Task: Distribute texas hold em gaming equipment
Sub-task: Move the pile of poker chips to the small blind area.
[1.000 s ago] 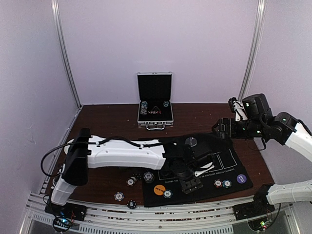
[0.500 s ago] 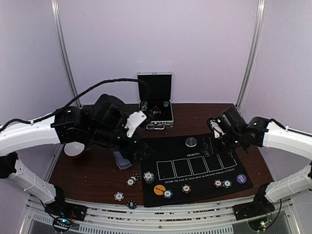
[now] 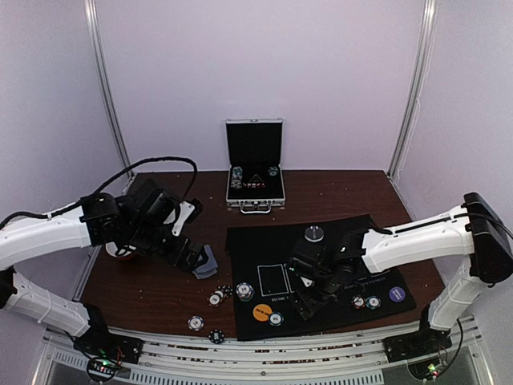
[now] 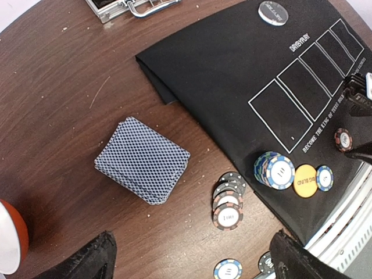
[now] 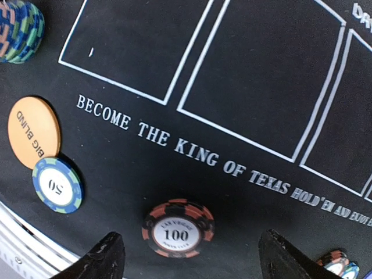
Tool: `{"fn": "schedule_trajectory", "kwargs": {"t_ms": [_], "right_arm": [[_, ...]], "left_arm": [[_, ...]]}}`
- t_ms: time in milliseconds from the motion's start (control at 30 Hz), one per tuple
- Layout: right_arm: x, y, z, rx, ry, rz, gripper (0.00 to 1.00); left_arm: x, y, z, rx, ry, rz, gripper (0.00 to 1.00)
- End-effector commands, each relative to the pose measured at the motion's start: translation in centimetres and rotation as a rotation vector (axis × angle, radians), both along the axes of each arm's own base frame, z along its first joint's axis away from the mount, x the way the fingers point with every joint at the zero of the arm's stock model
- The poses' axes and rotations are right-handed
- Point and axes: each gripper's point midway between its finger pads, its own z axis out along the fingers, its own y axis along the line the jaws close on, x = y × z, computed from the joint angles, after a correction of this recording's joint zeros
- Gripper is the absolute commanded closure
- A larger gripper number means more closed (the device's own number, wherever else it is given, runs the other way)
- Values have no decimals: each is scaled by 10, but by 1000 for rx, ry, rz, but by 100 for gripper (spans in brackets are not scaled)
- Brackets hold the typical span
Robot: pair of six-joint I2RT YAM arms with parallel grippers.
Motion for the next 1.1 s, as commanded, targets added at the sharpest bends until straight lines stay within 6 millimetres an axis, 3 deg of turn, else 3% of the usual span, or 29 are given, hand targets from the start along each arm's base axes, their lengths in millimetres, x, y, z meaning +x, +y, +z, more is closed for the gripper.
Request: {"fn": "schedule_trajectory", "kwargs": {"t_ms": [0,200,433,533,800,1067], "right_arm": [[-9,14,-1,-13,22,26,20],[-4,10,-14,-74,10,6,27],[-4,5,-26,-133,19,6,45],[-3,-5,-25,-171,7,-5,49],[-10,-48,-27,-284,-5,-71,60],[-2,-98,-25,-335,-43,-210,63]], "left_arm": [[9,-3,-3,-1,-10,17,5],[8,-3,-8,-2,-9,11,5],[6,-1,-12,10,-7,12,5],[6,0,-12,10,-9,11,5],[6,2,-12,16,-15,8,5],[4,4,-17,28,-11,4,4]]}}
